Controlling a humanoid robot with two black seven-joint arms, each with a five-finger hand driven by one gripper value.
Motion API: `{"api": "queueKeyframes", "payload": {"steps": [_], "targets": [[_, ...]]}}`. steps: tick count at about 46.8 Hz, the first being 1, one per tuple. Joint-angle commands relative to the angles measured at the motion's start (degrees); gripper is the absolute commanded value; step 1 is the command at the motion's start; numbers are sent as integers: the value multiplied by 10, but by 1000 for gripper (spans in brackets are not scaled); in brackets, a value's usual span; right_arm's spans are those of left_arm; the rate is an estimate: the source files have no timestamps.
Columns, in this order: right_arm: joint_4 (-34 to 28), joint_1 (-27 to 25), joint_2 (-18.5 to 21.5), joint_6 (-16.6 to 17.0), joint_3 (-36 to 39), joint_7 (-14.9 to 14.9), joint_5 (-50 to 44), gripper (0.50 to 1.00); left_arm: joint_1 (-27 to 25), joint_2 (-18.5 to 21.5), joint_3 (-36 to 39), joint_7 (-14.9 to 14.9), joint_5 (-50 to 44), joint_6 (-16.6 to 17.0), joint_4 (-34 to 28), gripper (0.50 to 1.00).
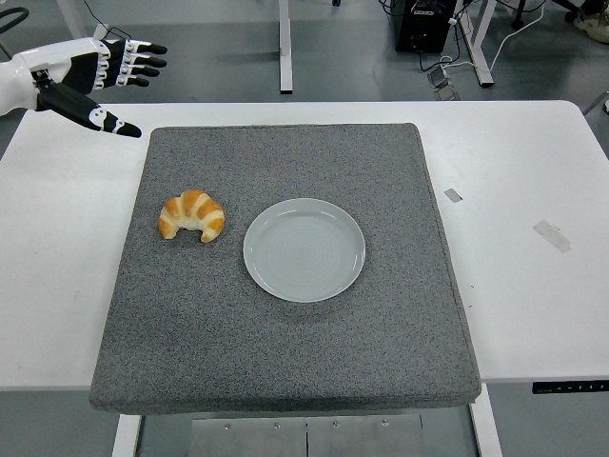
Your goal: Place the bread on the plate
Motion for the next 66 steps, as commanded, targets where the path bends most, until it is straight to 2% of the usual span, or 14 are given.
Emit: {"api": "queueKeyframes", "payload": {"steps": [1, 9, 21, 35, 66], "targets": [[0, 0, 0, 0, 0, 0, 0, 1000, -2, 0, 3, -11, 54, 0, -6, 971], [0, 0, 0, 0, 0, 0, 0, 1000, -7, -5, 17, -16, 114, 9, -8, 968], [0, 0, 0, 0, 0, 0, 0, 1000, -2, -34, 28, -20, 197, 62, -24, 968], [0, 0, 0, 0, 0, 0, 0, 1000, -1, -49, 88, -22, 202, 136, -24, 963], [0, 0, 0, 0, 0, 0, 0, 1000, 1, -73, 187, -29, 202, 226, -22, 955]]}}
